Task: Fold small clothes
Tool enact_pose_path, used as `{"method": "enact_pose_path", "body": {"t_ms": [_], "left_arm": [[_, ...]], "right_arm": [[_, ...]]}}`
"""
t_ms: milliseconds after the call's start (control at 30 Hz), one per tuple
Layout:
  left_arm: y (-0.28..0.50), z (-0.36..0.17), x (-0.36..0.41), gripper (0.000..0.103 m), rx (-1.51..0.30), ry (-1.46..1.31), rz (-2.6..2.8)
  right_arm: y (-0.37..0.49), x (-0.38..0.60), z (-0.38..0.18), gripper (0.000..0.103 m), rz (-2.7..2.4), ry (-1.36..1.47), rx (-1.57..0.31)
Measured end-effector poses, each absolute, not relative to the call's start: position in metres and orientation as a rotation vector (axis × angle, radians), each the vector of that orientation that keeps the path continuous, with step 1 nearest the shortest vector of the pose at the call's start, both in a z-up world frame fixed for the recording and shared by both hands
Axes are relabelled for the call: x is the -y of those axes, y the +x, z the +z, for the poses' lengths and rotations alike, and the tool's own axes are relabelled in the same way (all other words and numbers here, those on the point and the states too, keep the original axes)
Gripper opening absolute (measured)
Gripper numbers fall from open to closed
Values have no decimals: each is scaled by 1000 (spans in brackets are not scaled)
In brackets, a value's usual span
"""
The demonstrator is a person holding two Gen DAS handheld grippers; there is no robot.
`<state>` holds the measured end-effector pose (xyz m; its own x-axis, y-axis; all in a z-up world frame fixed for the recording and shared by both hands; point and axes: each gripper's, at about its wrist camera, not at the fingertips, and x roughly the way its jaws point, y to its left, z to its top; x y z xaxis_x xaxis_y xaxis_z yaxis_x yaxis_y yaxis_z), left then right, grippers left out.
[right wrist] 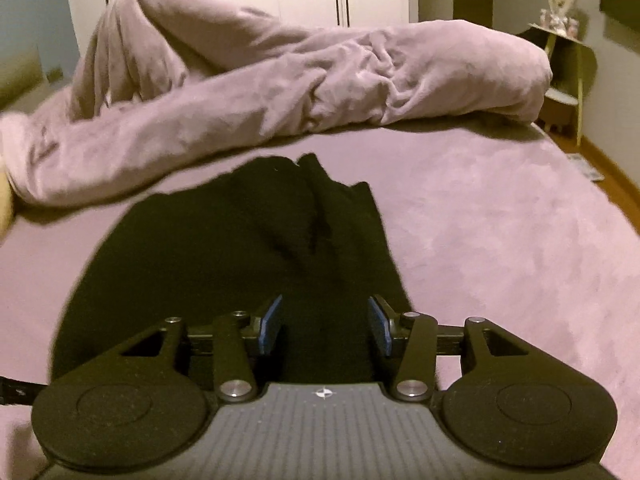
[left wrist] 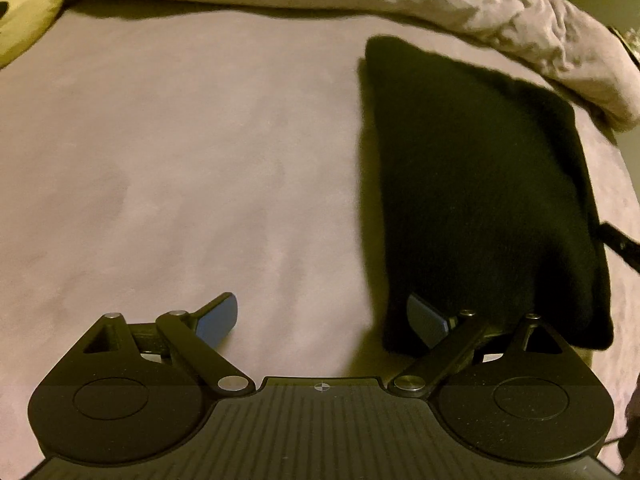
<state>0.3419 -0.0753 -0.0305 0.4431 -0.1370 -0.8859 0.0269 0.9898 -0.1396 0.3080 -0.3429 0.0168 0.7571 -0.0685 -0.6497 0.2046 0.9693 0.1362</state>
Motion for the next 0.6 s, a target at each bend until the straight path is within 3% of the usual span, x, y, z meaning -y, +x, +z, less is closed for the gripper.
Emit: {"method": "enact_pose_path", "body": {"t_ms": [267, 467, 567, 600], "left_arm": [[336, 12, 74, 96, -951, -186, -117], [316, -15, 86, 96, -1078, -208, -245], [307, -37, 95, 95, -1164, -260, -300], [305, -42, 98, 95, -1163, -289, -322]], "right_arm": [[277, 338, 17, 46, -83, 384, -684], [242, 360, -5, 51, -85, 688, -743], [227, 373, -16, 67, -149, 803, -745], [223, 377, -21, 67, -173, 839, -746]]}}
